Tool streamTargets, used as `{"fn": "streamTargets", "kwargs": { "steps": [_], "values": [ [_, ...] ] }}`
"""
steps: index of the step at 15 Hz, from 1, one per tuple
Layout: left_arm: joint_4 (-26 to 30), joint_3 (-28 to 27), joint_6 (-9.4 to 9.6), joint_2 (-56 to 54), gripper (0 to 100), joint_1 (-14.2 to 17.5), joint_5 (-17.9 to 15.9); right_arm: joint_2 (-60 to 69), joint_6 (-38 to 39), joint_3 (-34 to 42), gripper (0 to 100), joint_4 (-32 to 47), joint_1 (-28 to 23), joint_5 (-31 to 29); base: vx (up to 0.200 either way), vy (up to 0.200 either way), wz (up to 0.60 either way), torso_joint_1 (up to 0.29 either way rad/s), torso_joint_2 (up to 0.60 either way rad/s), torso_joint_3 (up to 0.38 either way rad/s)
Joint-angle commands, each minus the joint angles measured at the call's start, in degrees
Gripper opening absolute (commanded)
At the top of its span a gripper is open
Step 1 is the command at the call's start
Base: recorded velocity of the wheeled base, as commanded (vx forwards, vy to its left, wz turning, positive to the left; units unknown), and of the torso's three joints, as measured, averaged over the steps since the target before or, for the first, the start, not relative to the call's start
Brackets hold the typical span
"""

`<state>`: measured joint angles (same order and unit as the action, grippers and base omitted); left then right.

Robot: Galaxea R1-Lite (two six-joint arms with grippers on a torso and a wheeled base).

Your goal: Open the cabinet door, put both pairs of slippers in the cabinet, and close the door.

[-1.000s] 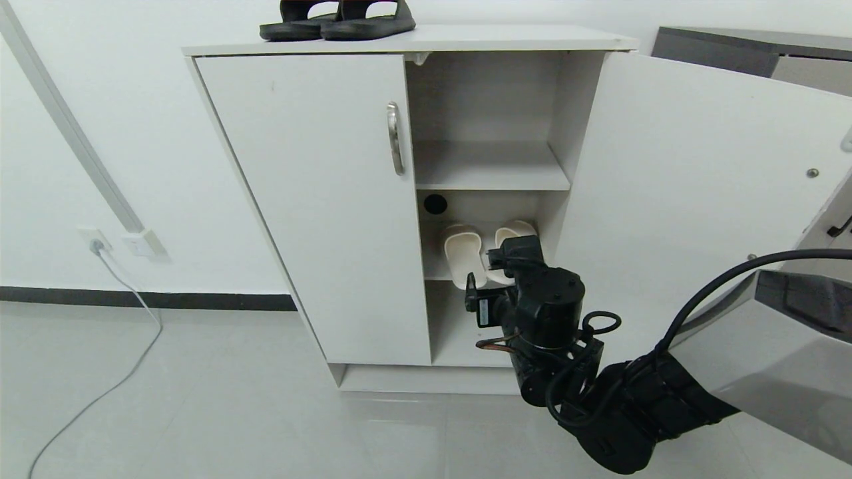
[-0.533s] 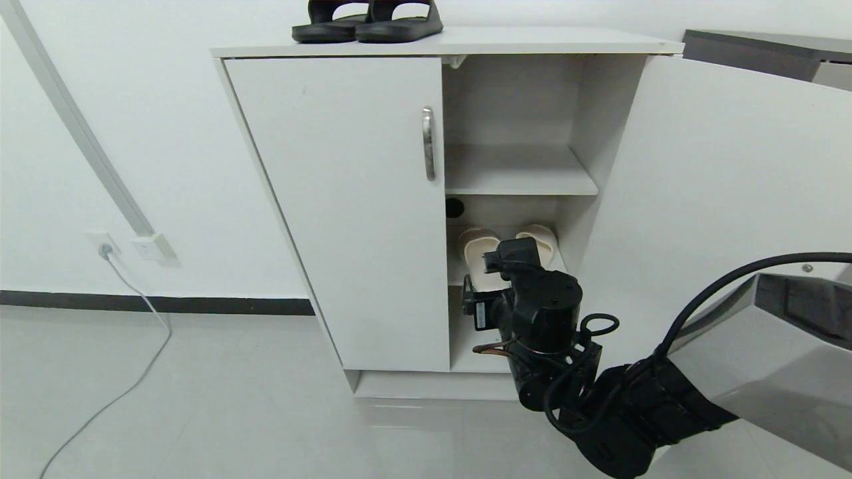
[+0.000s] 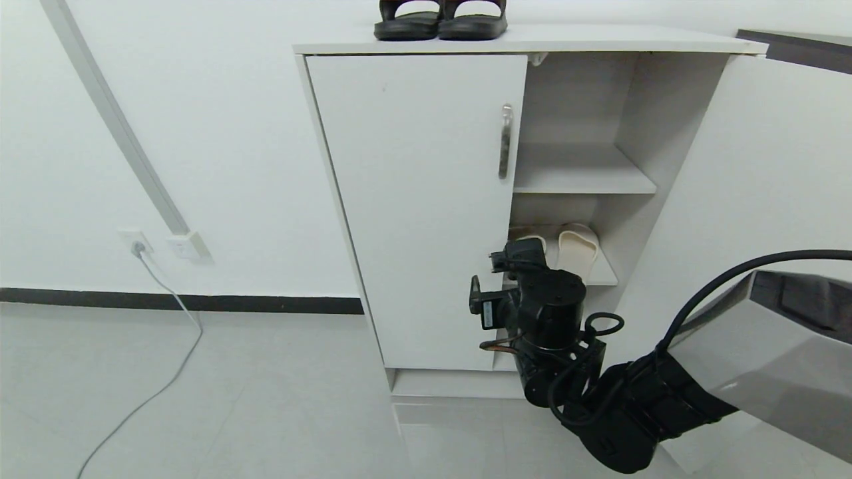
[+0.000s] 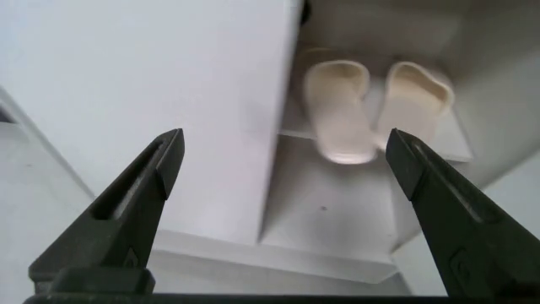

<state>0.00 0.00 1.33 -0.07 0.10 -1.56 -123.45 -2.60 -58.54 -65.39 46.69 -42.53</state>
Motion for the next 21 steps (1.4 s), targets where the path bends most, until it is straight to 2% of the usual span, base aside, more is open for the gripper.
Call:
{"fn": "streamTargets", "kwargs": {
  "steps": [1,2,21],
  "values": [
    [0.00,0.00,-0.01,0.07,0,-0.01,-0.02,-0.21,-0.04,0.53,100,-0.09,-0.28,0.08,0.000,0.200,0.00,0.007,0.00,0.002],
    [0.00,0.00,-0.01,0.07,0,-0.01,-0.02,-0.12,-0.04,0.71,100,-0.18,-0.37,0.26,0.000,0.200,0.00,0.007,0.00,0.002],
    [0.00,0.00,-0.27,0.07,0,-0.01,-0.02,-0.21,-1.01,1.67,100,-0.26,-0.37,1.58,0.000,0.000,0.00,0.000,0.00,0.000]
  ]
}}
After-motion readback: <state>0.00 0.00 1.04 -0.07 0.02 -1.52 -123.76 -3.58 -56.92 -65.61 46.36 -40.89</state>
